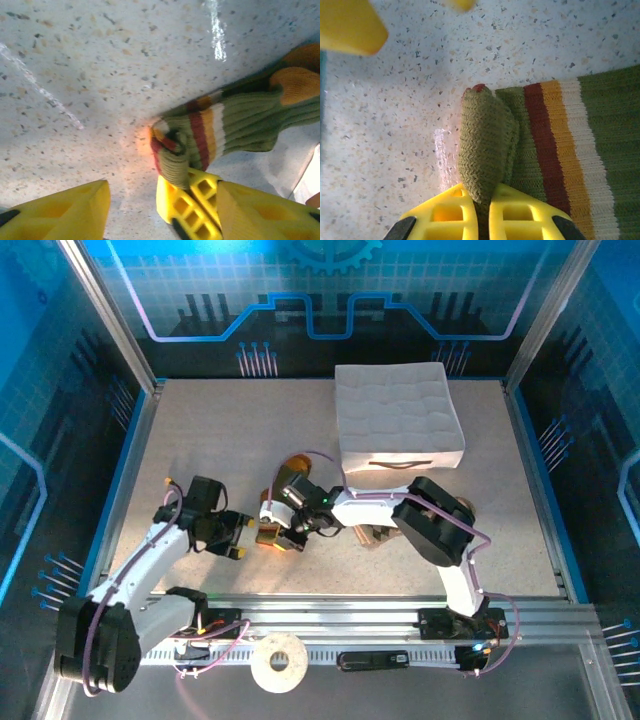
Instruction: Roll the socks
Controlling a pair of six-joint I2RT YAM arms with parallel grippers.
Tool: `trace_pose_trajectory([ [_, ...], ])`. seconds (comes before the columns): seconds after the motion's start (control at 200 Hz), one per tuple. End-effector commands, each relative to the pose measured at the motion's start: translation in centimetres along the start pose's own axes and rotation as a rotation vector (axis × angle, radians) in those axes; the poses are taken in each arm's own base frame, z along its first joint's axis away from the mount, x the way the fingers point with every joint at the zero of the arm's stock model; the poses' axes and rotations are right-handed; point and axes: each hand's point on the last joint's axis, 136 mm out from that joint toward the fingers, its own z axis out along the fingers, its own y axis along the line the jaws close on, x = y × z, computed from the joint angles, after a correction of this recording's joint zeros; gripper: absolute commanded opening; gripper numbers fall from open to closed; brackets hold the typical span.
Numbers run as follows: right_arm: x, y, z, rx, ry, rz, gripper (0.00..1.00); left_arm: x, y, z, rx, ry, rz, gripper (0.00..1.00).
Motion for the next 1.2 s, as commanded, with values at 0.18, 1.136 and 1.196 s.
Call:
trace_pose_trajectory([
  [0.18, 2.9, -0.5, 1.2, -0.222, 0.154, 0.437, 0.0, 0.0, -2.5, 1.2, 0.178, 0.003, 0.093, 0.48],
  [1.136, 3.8, -2.2, 1.9, -0.275, 0.194, 0.701, 0.0, 0.8, -1.0, 3.7, 0.17, -0.053, 0.191, 0.49],
  [1.196, 3.8, -2.2, 1.8, -0.275, 0.194, 0.702, 0.0, 0.9, -0.9, 3.9, 0.174, -0.041, 0.189, 0.49],
])
